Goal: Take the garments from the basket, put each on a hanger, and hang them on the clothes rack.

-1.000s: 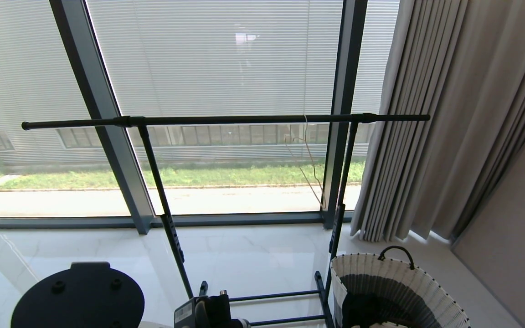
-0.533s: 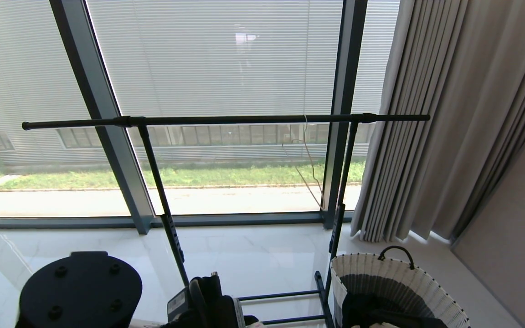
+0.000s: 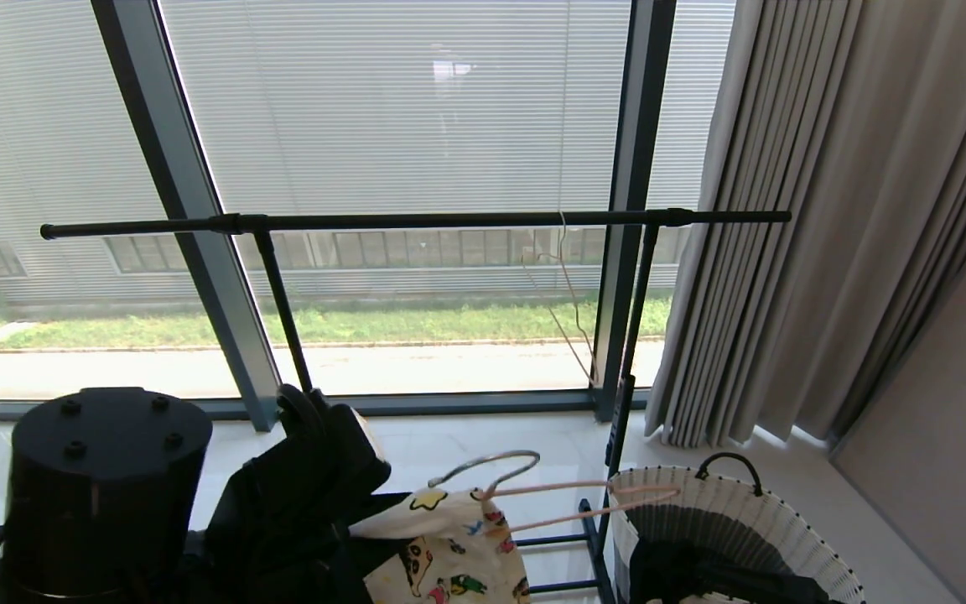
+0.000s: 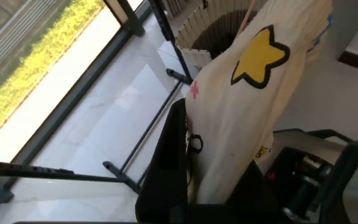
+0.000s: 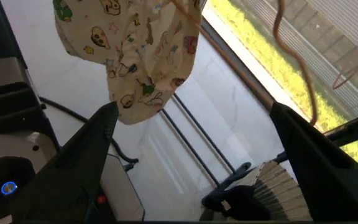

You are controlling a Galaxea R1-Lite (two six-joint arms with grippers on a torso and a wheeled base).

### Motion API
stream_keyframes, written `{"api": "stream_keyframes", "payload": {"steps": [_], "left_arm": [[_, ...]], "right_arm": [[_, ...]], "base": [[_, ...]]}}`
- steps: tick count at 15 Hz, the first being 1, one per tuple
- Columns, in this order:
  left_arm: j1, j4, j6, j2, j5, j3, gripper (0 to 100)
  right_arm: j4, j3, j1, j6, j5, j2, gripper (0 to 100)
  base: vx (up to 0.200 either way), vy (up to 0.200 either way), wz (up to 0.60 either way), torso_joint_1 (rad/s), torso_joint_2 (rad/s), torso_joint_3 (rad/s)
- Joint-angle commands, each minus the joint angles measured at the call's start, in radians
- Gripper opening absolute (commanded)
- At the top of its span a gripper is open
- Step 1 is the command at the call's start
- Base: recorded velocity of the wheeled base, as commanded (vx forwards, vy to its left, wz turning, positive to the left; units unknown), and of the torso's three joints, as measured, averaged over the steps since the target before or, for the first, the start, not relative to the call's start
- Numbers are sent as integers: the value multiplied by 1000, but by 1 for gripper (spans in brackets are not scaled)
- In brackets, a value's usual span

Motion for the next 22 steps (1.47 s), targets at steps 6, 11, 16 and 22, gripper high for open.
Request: {"api": "stream_keyframes", "payload": {"steps": [6, 11, 16, 22], "left_arm": [[20, -18, -49, -116, 54, -58, 0], [-17, -18, -46, -149, 56, -69, 0], [-46, -18, -49, -152, 71, -75, 0], [-46, -19, -54, -156, 85, -79, 0]], "right_arm": [[-4, -240, -214, 216, -1, 257, 100], [-6, -406, -277, 239, -4, 421, 100], [-18, -523, -222, 236, -57, 532, 100], [-20, -487, -163, 245, -143, 556, 100]], "base": [[0, 0, 0, 0, 0, 0], [0, 0, 0, 0, 0, 0], [0, 0, 0, 0, 0, 0], [0, 0, 0, 0, 0, 0]]}}
